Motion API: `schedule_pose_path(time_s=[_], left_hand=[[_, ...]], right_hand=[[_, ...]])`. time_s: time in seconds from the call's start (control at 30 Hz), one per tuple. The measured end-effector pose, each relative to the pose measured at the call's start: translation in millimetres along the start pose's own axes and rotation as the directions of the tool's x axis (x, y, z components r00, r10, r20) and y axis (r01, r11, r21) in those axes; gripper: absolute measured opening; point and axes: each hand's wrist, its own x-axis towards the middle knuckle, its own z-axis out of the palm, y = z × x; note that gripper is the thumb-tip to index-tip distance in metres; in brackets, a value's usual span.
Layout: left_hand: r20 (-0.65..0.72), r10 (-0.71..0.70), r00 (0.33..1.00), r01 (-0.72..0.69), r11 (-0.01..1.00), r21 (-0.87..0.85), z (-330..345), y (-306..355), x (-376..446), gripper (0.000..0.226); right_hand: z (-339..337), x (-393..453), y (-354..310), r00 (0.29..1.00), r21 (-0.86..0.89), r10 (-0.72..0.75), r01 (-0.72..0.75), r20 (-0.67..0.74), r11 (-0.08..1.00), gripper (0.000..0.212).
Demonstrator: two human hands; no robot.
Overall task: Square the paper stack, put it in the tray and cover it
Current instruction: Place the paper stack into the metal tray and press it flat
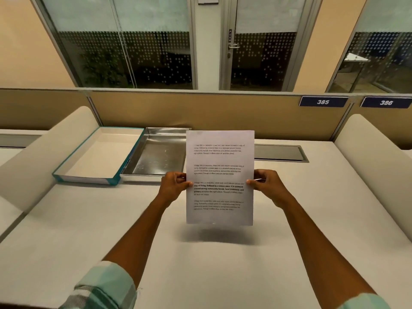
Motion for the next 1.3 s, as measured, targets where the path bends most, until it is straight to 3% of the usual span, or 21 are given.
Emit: schedule_pose_path(time_s=[0.3,0.53,0.77,1.1,1.3], left_hand=[[0.108,-0.133,0.985,0.146,0.981,-0.126,-48.3,-18.8,11.0,0.042],[0.162,-0.181,0.970,0.195,0.978,-0.079,-111.8,-45.1,50.1,0.014],[0.219,-0.253,0.942,0.274,0.959,-0.069,-180.1,-55.5,104.3,0.014],[0.190,-0.295,0.936,0.304,0.953,-0.020,-236.5,-69.3,180.0,0.018],[0.137,-0.332,0.933,0.335,0.942,0.002,-245.7,-80.6,227.5,0.032]], right_hand=[[46.9,31.9,-15.9,0.980,0.091,0.170,-0.179,0.102,0.980,0.029],[109.0,70.7,-36.6,0.952,0.106,0.292,-0.301,0.091,0.948,0.032],[170.7,116.9,-60.1,0.939,0.128,0.338,-0.343,0.058,0.931,0.032],[235.7,196.4,-83.6,0.914,0.134,0.405,-0.399,-0.025,0.907,0.026],[258.2,247.1,-85.3,0.892,0.128,0.446,-0.435,-0.072,0.891,0.021]])
